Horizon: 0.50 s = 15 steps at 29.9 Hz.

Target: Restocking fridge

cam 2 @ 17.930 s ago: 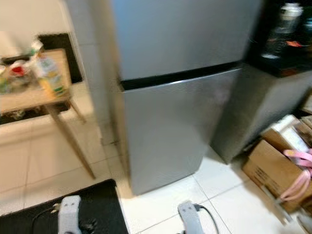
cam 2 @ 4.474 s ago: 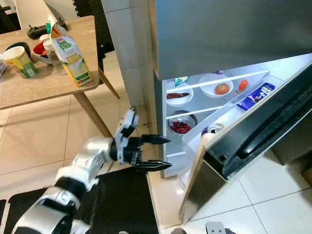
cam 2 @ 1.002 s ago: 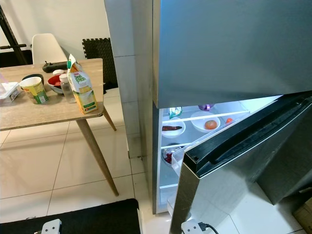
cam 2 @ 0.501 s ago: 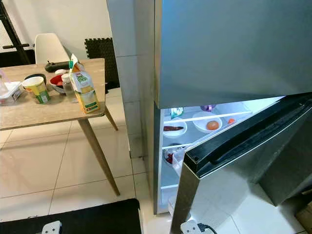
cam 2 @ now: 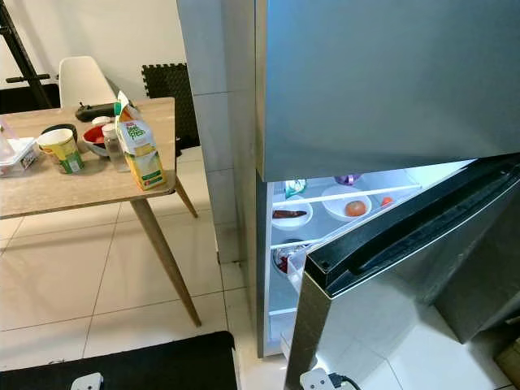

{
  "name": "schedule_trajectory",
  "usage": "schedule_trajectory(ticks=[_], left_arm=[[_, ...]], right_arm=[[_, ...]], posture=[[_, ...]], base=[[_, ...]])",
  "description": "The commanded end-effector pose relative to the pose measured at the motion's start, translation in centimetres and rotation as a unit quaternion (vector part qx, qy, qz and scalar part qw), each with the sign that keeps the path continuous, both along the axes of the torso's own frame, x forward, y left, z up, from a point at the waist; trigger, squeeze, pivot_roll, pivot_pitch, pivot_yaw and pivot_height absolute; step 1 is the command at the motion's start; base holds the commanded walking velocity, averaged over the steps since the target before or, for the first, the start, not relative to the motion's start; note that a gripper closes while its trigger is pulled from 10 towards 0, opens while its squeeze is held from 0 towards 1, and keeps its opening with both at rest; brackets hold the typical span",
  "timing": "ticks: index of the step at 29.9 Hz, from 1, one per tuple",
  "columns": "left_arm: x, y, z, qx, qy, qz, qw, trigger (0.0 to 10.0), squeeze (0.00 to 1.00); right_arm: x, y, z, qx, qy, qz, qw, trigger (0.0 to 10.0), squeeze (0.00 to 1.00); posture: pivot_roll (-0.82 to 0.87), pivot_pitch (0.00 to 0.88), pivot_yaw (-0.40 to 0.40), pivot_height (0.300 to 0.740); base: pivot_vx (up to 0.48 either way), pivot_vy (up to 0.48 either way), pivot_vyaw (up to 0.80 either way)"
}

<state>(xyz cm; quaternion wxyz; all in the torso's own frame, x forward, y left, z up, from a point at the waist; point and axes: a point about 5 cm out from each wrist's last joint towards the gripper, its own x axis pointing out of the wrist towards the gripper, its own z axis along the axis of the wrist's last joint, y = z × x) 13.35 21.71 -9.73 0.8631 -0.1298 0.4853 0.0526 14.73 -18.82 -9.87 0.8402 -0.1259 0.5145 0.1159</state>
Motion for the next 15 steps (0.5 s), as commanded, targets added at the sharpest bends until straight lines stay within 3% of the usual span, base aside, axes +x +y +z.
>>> schedule_trajectory(ticks=[1,10,15], left_arm=[[0.0,0.3,0.0,0.002,0.004,-0.005,1.000,10.0,0.00],[-0.6,1.6,0.2,0.012,0.012,-0.014,1.000,10.0,0.00],[-0.2,1.9,0.4,0.014,0.007,-0.015,1.000,10.0,0.00]], right_arm=[[-0.3,0.3,-0.2,-0.006,0.003,0.002,1.000,10.0,0.00],[-0.7,0.5,-0.4,-0.023,0.004,0.000,1.000,10.0,0.00],[-0.7,0.4,-0.3,-0.030,0.002,-0.002,1.000,10.0,0.00]], posture=[[-0.03,0.013,0.050,0.740],[-0.01,0.011,0.080,0.740],[-0.01,0.006,0.083,0.740]], base=[[0.000,0.000,0.00],[0.000,0.000,0.00],[0.000,0.000,0.00]])
